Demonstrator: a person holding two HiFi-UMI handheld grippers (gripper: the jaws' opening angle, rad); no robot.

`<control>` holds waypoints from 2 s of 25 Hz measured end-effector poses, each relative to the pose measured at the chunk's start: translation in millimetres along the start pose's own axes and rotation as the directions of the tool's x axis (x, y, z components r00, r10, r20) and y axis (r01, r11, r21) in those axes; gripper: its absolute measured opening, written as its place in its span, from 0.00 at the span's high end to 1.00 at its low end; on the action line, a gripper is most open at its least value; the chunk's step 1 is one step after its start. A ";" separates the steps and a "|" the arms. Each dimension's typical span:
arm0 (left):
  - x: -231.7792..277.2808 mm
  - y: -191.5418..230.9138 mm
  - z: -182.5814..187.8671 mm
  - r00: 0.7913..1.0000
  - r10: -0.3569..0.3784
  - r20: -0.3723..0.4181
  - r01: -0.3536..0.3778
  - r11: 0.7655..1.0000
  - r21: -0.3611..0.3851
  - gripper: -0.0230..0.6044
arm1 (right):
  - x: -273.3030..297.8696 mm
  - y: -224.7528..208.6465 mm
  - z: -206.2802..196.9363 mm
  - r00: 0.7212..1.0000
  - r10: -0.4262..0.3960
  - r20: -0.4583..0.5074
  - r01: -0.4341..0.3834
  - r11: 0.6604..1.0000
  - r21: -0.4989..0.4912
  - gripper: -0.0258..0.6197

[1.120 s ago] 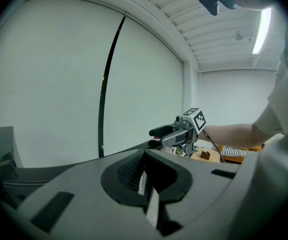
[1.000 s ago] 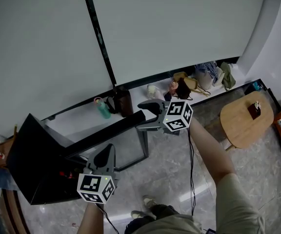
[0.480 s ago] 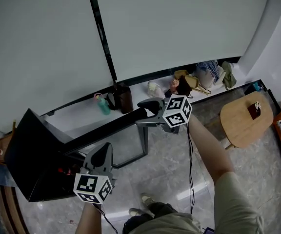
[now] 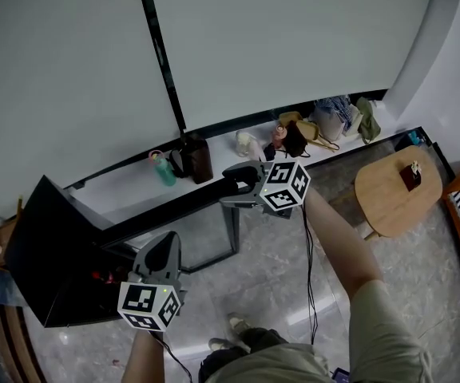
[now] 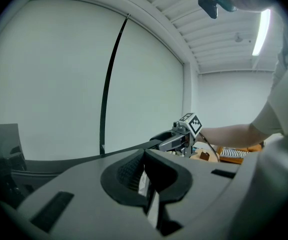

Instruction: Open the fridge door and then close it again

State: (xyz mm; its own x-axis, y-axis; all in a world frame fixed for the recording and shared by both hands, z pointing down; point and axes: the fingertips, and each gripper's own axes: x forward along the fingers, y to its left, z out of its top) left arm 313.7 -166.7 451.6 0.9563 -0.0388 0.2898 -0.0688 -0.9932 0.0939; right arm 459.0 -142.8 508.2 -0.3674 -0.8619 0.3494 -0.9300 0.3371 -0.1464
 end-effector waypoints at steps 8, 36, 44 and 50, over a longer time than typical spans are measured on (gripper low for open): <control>-15.7 -6.1 -5.6 1.000 0.003 0.001 -0.003 1.000 -0.005 0.95 | -16.1 38.0 -14.0 0.997 0.032 -0.077 -0.035 0.999 -0.035 0.56; -105.8 -27.1 -41.3 0.999 0.022 -0.024 -0.022 1.000 -0.011 0.95 | -28.7 172.2 -37.6 0.993 0.040 -0.107 -0.044 0.998 -0.039 0.62; -138.9 -34.4 -40.7 0.999 0.026 -0.025 -0.026 1.000 -0.007 0.95 | -23.8 211.3 -41.0 0.992 0.017 -0.124 -0.020 1.000 -0.019 0.62; -169.4 -38.0 -46.5 0.999 0.040 -0.031 -0.040 0.999 -0.008 0.95 | -17.6 242.0 -41.0 0.995 0.000 -0.104 0.001 1.000 0.005 0.62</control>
State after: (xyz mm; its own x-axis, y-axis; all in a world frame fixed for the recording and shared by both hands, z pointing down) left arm 141.1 -117.3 443.3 0.9433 -0.0751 0.3232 -0.1094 -0.9900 0.0894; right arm 240.1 -30.6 504.5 -0.3658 -0.8178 0.4442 -0.9303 0.3344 -0.1506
